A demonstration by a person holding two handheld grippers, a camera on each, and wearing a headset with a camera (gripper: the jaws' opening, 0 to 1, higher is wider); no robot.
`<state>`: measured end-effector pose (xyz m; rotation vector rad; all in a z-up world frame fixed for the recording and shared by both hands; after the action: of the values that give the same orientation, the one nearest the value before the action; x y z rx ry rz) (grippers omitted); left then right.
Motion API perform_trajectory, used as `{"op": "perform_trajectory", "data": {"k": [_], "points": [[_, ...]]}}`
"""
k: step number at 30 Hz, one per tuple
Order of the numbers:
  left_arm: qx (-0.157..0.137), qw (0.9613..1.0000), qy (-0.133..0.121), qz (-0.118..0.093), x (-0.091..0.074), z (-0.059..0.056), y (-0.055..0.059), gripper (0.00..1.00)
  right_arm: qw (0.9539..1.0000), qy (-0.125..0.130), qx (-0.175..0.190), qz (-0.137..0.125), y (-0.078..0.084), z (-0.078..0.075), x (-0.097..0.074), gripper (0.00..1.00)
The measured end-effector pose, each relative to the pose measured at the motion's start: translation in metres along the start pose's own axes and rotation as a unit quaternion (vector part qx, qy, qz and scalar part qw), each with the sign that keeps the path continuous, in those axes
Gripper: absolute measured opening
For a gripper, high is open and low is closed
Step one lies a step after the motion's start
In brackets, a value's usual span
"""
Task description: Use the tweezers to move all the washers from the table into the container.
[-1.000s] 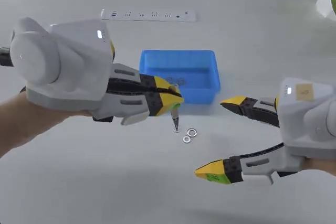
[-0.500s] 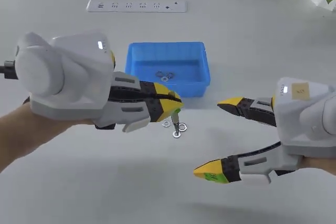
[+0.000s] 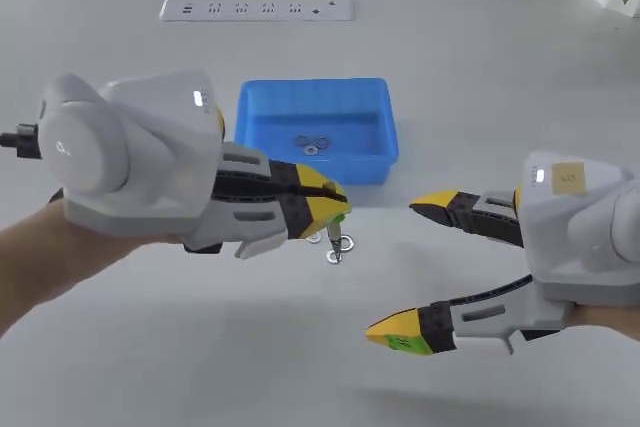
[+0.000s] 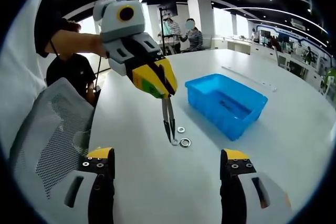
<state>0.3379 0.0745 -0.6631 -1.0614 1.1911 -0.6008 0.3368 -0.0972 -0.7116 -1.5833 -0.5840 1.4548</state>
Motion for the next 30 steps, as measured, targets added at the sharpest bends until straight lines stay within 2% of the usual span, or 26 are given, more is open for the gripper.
{"op": "perform_trajectory", "data": {"k": [6,17,21,26,30], "points": [[0.007,0.9999,0.005,0.007,0.0022,-0.0007,0.0015,0.06,0.9999,0.004,0.013,-0.002,0.0014,-0.0014,-0.0025,0.82],[0.014,0.9997,0.01,0.014,0.0053,-0.0058,0.0047,0.06,0.9999,0.002,0.013,0.003,0.0023,0.0005,-0.0031,0.82],[0.013,0.9998,0.011,0.009,0.0047,-0.006,0.0049,0.06,0.9999,0.0,0.012,0.005,0.002,0.0003,-0.0026,0.82],[0.012,0.9998,0.016,0.008,0.004,-0.0067,0.0058,0.06,0.9998,-0.017,0.002,0.008,0.0001,0.0007,0.0,0.82],[0.012,0.9998,0.016,0.008,0.0034,-0.0068,0.0064,0.06,0.9993,-0.035,-0.006,0.009,-0.0049,-0.0084,0.0029,0.81]]}}
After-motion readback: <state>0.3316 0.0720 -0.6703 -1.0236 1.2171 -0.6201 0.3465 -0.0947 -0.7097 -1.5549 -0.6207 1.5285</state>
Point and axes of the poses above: the centre of the closed fingertips' face, and the gripper's own axes: x roughly forward along the fingers, z roughly to its left, y roughly out of its underside, the point moved 9 cm from there along -x, roughly backward along the fingers, and after that the axes turned 4 degrees about y, right-handed, at the moved point
